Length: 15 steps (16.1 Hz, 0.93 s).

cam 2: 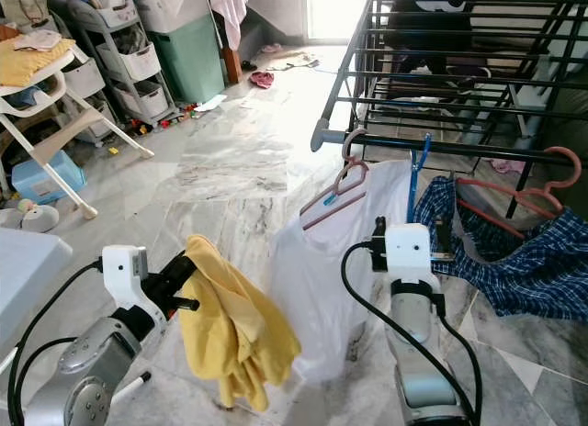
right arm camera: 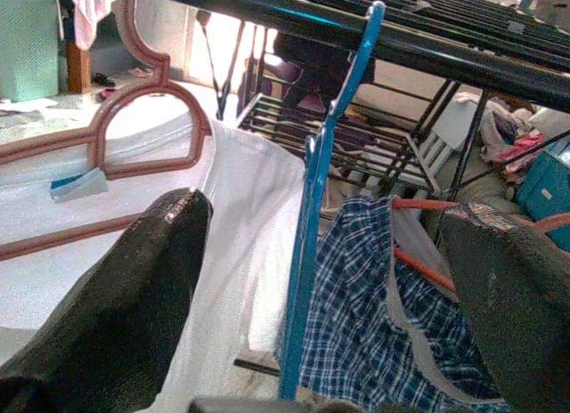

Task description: Hang hanger

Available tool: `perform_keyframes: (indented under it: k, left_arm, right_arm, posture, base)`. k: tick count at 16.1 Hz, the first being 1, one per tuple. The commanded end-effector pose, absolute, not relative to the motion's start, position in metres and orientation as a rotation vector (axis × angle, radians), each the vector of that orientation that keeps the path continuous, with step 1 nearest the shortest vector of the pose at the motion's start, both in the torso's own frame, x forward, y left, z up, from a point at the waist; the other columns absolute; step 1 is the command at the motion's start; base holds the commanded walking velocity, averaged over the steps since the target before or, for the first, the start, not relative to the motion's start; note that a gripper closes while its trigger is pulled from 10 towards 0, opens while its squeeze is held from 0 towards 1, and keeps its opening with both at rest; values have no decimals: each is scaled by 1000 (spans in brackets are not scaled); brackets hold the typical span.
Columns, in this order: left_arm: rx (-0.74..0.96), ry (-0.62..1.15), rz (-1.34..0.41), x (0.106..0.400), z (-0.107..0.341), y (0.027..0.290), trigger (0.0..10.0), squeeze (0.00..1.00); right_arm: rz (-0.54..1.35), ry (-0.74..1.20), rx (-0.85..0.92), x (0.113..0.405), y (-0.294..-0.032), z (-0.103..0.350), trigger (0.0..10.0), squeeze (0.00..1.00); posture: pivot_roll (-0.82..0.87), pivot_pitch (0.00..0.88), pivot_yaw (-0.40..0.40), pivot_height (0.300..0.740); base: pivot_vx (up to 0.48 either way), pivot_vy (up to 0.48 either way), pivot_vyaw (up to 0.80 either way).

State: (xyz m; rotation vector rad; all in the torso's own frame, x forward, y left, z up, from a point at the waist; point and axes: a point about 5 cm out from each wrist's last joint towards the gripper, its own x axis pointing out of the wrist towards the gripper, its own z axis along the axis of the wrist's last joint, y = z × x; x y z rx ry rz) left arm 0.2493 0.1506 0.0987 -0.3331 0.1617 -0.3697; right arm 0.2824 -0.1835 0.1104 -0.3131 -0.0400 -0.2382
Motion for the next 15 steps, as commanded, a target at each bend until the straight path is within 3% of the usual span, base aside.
perform_keyframes:
  k: [1,6,13,15]
  left_arm:
    - [-314,104,-365,252,110,156,10000,0]
    - [-323,115,-368,248,106,153,10000,0]
    - [-323,122,-390,248,106,147,10000,0]
    - [-318,127,-399,249,106,147,10000,0]
  right_arm:
    - [-218,-49,-311,283,-179,118,10000,0]
    - [-214,-21,-319,286,-179,119,10000,0]
    - [-212,-7,-320,287,-178,120,10000,0]
    - [-214,-4,-322,286,-178,119,10000,0]
  posture:
    - [-89,0,97,740]
    - [-78,0,82,740]
    - [-80,0,86,740]
    - [-84,0,95,740]
  base:
    - [0,0,0]
    - [177,0,0]
    - [312,0,-521]
    - [274,0,0]
